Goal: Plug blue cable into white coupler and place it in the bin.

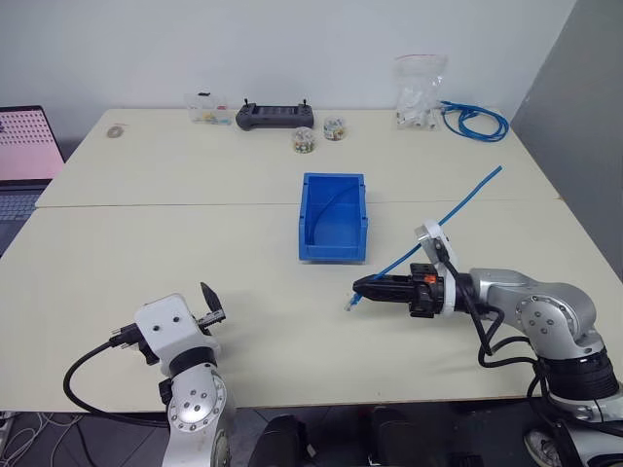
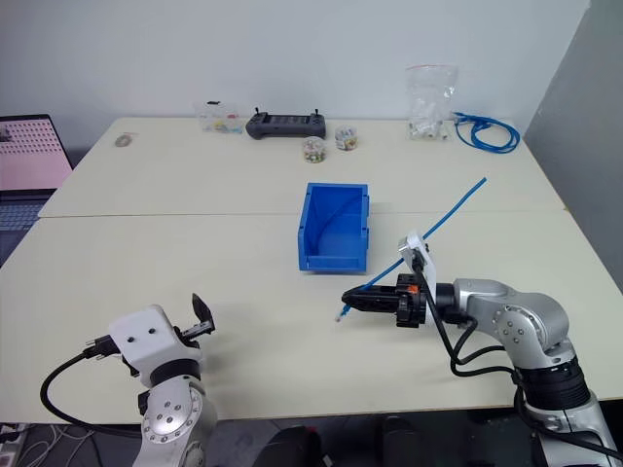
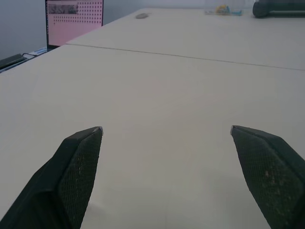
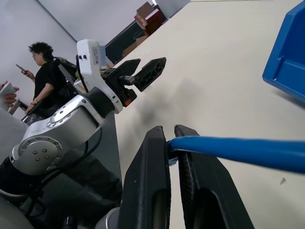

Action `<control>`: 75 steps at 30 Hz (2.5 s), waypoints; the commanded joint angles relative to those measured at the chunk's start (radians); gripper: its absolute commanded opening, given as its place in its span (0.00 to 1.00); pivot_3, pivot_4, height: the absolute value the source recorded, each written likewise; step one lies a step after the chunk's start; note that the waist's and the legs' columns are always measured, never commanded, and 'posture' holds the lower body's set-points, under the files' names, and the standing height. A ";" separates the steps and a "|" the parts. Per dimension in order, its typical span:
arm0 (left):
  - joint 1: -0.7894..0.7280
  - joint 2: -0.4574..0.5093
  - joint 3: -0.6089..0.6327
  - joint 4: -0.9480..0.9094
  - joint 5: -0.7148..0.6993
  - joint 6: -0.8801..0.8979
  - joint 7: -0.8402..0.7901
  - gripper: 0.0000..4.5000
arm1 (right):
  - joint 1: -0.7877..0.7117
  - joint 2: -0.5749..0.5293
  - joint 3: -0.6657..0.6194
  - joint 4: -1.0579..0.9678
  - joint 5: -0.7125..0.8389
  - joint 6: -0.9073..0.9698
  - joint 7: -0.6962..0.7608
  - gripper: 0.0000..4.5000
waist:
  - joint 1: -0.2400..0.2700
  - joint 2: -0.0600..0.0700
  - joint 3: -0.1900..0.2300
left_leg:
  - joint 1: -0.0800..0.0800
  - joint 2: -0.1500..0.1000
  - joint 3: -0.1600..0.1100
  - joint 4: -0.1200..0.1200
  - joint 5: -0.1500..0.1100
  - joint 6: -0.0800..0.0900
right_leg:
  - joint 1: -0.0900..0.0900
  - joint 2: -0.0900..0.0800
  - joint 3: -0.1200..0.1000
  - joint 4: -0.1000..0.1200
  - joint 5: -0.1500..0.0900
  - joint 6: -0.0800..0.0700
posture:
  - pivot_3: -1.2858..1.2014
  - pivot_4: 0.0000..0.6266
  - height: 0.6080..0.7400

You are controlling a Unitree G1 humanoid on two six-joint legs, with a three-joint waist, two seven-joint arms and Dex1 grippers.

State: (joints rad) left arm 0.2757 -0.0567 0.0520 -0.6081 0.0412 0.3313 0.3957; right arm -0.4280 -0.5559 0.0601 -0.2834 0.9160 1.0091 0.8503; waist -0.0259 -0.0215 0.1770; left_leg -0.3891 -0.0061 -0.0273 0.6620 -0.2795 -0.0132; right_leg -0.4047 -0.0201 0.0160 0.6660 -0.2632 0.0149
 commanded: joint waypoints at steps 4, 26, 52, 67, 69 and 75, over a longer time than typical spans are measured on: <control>-0.015 -0.020 0.023 -0.006 0.013 -0.025 -0.019 1.00 | -0.018 0.007 -0.011 -0.023 0.000 -0.022 0.019 0.00 | 0.000 0.000 0.000 | 0.000 0.000 0.000 0.000 0.000 0.000 | 0.000 0.000 0.000 0.000 0.000 0.000 | 0.52 0.24 1.00; -0.192 0.226 0.133 0.051 -0.218 0.070 -0.421 1.00 | 0.030 0.087 -0.005 -0.044 -0.060 -0.088 -0.035 0.00 | 0.000 0.000 0.000 | 0.000 0.000 -0.002 0.000 0.000 0.000 | 0.000 0.000 -0.002 0.002 0.000 0.000 | 0.52 0.24 1.00; -0.179 0.253 0.071 0.134 -0.213 0.069 -0.539 1.00 | 0.092 0.130 0.002 -0.025 -0.180 -0.210 -0.089 0.00 | 0.000 -0.001 0.000 | 0.005 -0.001 0.000 0.002 0.000 0.000 | 0.000 -0.001 0.000 0.009 0.000 0.000 | 0.52 0.24 1.00; -0.284 0.271 0.060 0.262 -0.211 0.025 -0.597 1.00 | 0.241 0.169 -0.119 -0.081 -0.206 -0.279 -0.243 0.00 | -0.001 -0.002 0.000 | 0.005 -0.001 0.000 0.002 0.000 0.000 | 0.000 -0.001 0.001 0.010 0.000 0.000 | 0.52 0.24 1.00; -0.294 0.272 0.059 0.275 -0.212 0.020 -0.604 1.00 | 0.233 0.167 -0.120 -0.071 -0.212 -0.283 -0.245 0.00 | -0.001 -0.002 0.000 | 0.005 0.000 0.000 0.001 0.000 0.000 | 0.000 -0.001 0.001 0.010 0.000 0.000 | 0.52 0.24 1.00; -0.291 0.279 0.030 0.284 -0.177 0.007 -0.605 1.00 | 0.221 0.163 -0.117 -0.049 -0.228 -0.296 -0.240 0.00 | 0.000 -0.002 0.000 | 0.005 -0.001 0.000 0.001 0.000 0.000 | 0.000 -0.001 0.001 0.010 0.000 0.000 | 0.52 0.24 1.00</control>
State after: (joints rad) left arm -0.0096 0.2154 0.0871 -0.3060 -0.1505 0.3638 -0.2087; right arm -0.1884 -0.3902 -0.0382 -0.3243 0.6881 0.7329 0.6075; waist -0.0258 -0.0233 0.1766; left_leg -0.3840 -0.0066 -0.0274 0.6634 -0.2795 -0.0133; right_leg -0.4050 -0.0209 0.0166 0.6757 -0.2633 0.0150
